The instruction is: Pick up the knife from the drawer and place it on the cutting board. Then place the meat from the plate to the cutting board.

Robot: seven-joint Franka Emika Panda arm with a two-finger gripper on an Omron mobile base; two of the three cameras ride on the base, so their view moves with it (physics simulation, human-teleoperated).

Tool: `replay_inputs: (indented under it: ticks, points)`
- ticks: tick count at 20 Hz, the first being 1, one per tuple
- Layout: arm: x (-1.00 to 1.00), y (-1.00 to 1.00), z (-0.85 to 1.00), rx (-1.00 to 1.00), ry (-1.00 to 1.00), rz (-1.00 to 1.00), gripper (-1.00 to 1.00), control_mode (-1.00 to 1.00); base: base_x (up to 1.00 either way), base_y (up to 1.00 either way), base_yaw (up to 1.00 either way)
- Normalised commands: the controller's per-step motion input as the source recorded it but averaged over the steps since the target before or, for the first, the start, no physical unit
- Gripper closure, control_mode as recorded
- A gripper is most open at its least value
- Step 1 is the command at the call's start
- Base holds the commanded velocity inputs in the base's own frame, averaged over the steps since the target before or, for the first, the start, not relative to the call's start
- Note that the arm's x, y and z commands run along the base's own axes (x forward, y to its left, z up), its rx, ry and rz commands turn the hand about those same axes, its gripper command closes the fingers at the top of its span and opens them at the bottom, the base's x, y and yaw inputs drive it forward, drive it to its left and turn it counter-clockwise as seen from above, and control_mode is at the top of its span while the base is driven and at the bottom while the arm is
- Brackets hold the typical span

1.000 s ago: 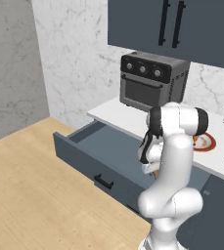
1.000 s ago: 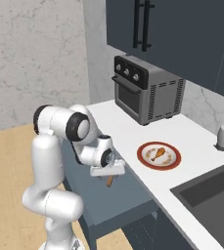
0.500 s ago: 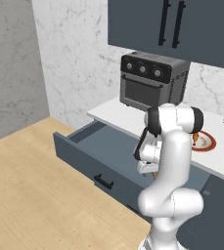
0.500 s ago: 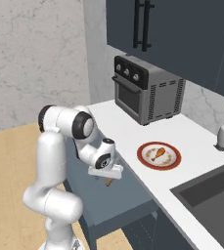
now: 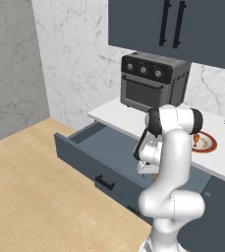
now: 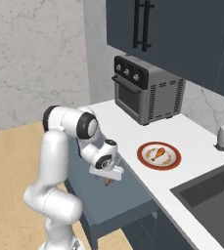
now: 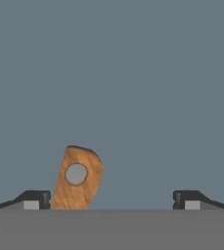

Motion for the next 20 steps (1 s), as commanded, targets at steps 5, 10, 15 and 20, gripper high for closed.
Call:
replay_inputs:
  ticks: [5, 10, 15, 20]
  points:
    - [-0.17, 0.01, -0.31, 0.0, 0.0, -0.04, 1.0, -1.0, 0.0, 0.0, 0.0]
    - [-0.12, 0.01, -0.28, 0.03, 0.15, -0.02, 1.0, -1.0, 0.0, 0.0, 0.0]
    - [-0.39, 0.11, -0.03, 0.03, 0.1, 0.0, 1.0, -1.0, 0.0, 0.0, 0.0]
    - [-0.76, 0.28, 0.96, 0.0, 0.01, 0.02, 1.0, -1.0, 0.0, 0.0, 0.0]
